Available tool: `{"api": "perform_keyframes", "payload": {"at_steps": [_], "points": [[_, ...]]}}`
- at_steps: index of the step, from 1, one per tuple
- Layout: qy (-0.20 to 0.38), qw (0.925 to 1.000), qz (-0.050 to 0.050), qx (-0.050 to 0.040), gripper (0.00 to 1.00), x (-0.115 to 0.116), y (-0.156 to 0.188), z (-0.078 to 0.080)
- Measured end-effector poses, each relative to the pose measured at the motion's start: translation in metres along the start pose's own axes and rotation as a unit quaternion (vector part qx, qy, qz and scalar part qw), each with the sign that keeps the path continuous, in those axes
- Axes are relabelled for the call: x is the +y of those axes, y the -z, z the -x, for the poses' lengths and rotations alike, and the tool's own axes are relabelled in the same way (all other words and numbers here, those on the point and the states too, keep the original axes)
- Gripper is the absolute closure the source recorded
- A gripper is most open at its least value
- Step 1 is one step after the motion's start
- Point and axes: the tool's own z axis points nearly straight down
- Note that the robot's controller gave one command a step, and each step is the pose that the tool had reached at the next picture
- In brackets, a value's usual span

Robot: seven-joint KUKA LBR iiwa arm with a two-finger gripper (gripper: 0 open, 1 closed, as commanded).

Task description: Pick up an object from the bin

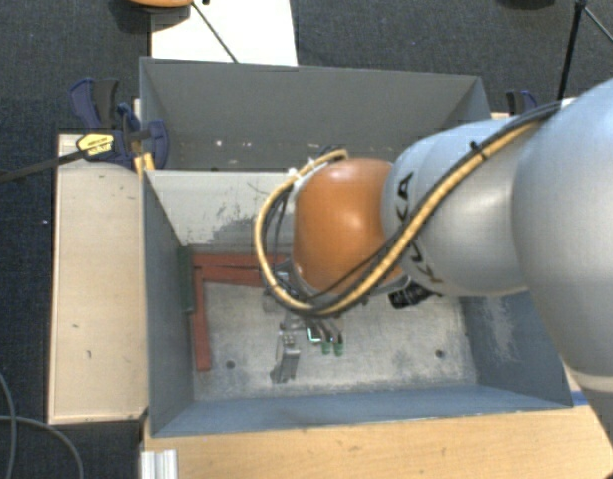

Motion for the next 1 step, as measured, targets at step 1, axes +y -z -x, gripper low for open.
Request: {"api": "perform_keyframes", "payload": {"at_steps": [1], "points": [[-0.003,1.0,0.001,-0.0039,0.0,-0.0008,0.0041,0.0022]]}}
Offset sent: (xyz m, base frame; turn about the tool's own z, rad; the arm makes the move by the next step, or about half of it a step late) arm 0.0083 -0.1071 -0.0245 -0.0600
